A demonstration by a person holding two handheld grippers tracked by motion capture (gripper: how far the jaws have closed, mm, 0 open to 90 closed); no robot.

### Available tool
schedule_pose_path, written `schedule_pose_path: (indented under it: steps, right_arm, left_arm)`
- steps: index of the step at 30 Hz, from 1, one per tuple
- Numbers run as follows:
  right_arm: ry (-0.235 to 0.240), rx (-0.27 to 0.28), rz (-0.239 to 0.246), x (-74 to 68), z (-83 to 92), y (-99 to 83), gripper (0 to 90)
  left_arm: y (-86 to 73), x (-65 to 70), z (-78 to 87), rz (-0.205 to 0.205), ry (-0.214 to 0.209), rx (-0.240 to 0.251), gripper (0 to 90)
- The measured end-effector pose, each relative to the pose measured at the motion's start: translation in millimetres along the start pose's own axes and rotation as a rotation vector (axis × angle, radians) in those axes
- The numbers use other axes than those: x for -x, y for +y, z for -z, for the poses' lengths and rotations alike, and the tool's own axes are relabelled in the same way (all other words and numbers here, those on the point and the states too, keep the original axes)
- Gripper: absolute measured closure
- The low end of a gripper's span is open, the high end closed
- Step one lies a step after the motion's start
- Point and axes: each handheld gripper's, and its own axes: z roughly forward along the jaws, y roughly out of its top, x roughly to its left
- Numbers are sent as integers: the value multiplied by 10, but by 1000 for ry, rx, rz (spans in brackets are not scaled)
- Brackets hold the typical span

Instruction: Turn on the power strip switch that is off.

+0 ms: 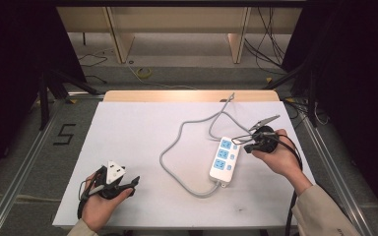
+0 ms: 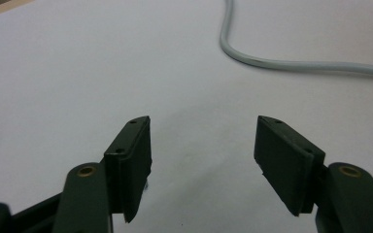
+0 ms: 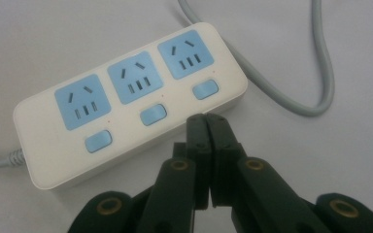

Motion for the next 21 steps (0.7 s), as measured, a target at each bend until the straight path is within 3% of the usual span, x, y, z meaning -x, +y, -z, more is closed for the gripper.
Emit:
schedule_pose_path:
  steps: [21]
  right_arm:
    - [3,47,-24,21,42,-215,747]
  left_arm:
    - [0,-10,7,8,-6,3,384]
